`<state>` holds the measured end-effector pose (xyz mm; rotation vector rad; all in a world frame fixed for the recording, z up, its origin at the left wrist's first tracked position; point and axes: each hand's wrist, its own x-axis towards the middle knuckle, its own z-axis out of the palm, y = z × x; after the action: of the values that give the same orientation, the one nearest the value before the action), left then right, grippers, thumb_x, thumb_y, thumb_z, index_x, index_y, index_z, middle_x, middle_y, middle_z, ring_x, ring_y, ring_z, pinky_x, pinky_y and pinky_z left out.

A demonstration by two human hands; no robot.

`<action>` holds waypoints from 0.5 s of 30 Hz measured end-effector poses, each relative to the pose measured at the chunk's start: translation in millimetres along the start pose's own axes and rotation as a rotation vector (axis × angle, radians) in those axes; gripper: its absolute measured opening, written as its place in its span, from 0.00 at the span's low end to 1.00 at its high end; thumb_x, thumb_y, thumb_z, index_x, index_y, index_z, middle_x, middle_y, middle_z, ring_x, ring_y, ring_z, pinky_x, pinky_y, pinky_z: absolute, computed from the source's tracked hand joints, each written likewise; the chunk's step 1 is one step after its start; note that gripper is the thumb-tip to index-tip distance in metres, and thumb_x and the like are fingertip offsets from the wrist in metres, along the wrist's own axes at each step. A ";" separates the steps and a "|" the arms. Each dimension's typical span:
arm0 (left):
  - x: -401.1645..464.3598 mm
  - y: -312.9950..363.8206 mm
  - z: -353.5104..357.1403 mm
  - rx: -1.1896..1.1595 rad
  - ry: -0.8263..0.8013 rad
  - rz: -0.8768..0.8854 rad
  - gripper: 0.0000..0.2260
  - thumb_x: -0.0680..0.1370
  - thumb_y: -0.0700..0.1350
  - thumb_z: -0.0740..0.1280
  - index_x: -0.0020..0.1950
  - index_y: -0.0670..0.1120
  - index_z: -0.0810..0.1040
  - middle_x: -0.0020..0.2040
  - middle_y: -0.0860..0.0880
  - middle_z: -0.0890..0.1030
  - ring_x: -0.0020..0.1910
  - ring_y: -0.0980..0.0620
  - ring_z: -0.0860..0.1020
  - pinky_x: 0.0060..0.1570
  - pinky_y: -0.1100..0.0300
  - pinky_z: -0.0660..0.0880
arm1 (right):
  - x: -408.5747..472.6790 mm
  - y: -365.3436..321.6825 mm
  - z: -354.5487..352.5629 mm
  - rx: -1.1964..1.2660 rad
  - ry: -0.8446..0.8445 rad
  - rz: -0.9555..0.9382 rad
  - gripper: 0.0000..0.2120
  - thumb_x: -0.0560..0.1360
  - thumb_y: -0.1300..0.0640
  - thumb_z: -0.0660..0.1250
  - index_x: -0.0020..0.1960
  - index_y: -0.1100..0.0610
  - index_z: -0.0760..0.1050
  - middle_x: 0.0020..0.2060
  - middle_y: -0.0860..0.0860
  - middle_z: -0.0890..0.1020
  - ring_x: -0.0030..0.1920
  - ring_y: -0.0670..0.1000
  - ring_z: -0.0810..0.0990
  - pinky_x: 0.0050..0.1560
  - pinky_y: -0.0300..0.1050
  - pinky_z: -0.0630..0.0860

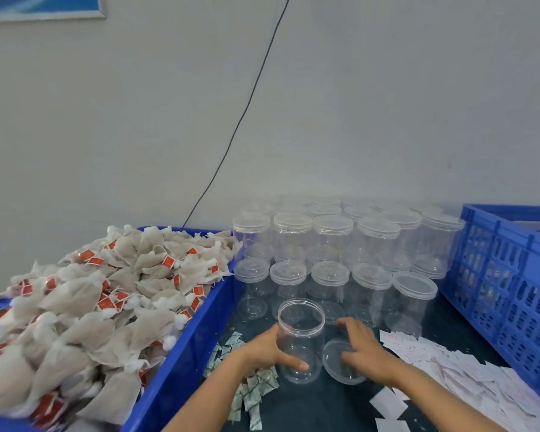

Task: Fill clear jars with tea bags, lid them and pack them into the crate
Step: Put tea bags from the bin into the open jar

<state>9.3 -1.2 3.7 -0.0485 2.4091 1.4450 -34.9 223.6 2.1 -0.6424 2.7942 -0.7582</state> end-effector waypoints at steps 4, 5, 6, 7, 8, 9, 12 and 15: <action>-20.7 31.7 -19.4 0.294 0.092 -0.125 0.37 0.69 0.48 0.78 0.73 0.45 0.64 0.71 0.48 0.70 0.69 0.47 0.70 0.68 0.52 0.67 | 4.8 -43.8 -34.9 0.127 0.235 -0.184 0.25 0.72 0.72 0.59 0.63 0.51 0.67 0.63 0.48 0.70 0.66 0.47 0.66 0.67 0.39 0.62; -27.0 41.4 -26.7 0.390 0.109 -0.136 0.35 0.70 0.49 0.76 0.73 0.44 0.65 0.70 0.47 0.71 0.67 0.47 0.71 0.66 0.53 0.69 | 5.8 -58.4 -42.0 0.178 0.270 -0.226 0.24 0.71 0.74 0.59 0.59 0.50 0.69 0.60 0.47 0.72 0.64 0.46 0.69 0.65 0.37 0.62; -33.8 51.0 -35.4 0.472 0.120 -0.134 0.32 0.72 0.49 0.75 0.72 0.43 0.66 0.69 0.46 0.72 0.65 0.46 0.73 0.63 0.53 0.71 | 7.3 -73.5 -47.7 0.231 0.287 -0.252 0.23 0.71 0.75 0.58 0.56 0.51 0.71 0.58 0.47 0.74 0.62 0.45 0.71 0.63 0.36 0.63; -41.1 60.1 -45.1 0.534 0.141 -0.115 0.28 0.74 0.48 0.73 0.70 0.43 0.68 0.68 0.46 0.73 0.64 0.46 0.74 0.61 0.54 0.72 | 9.4 -88.1 -51.7 0.285 0.293 -0.269 0.22 0.71 0.75 0.57 0.54 0.51 0.72 0.56 0.47 0.75 0.60 0.45 0.73 0.62 0.35 0.64; -48.1 67.6 -56.6 0.581 0.180 -0.088 0.24 0.75 0.47 0.72 0.69 0.42 0.71 0.66 0.45 0.75 0.62 0.46 0.75 0.59 0.55 0.72 | 12.1 -102.5 -53.6 0.342 0.294 -0.281 0.21 0.71 0.75 0.57 0.52 0.52 0.73 0.54 0.48 0.77 0.57 0.46 0.75 0.59 0.35 0.67; -55.1 73.8 -69.1 0.628 0.246 -0.062 0.21 0.76 0.46 0.71 0.67 0.43 0.72 0.65 0.45 0.76 0.61 0.46 0.76 0.58 0.56 0.72 | 15.0 -116.4 -53.7 0.397 0.283 -0.290 0.20 0.72 0.75 0.57 0.50 0.52 0.74 0.52 0.49 0.78 0.55 0.47 0.76 0.56 0.35 0.69; -74.7 75.1 -112.9 0.788 0.579 -0.009 0.14 0.78 0.43 0.68 0.63 0.48 0.74 0.61 0.47 0.78 0.57 0.49 0.77 0.57 0.57 0.73 | 24.3 -152.9 -42.0 0.530 0.173 -0.293 0.18 0.73 0.75 0.57 0.49 0.54 0.75 0.49 0.53 0.80 0.52 0.51 0.78 0.50 0.39 0.74; -89.0 54.7 -160.3 0.866 0.882 -0.062 0.15 0.78 0.39 0.65 0.64 0.50 0.73 0.61 0.49 0.77 0.57 0.49 0.76 0.56 0.54 0.76 | 33.8 -180.3 -21.3 0.615 0.054 -0.278 0.18 0.73 0.74 0.56 0.49 0.54 0.75 0.48 0.53 0.80 0.50 0.50 0.78 0.47 0.38 0.75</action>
<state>40.6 -125.4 145.8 -0.6519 3.4640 0.2089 -5.9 77.7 111.4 -0.8878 2.3254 -1.6097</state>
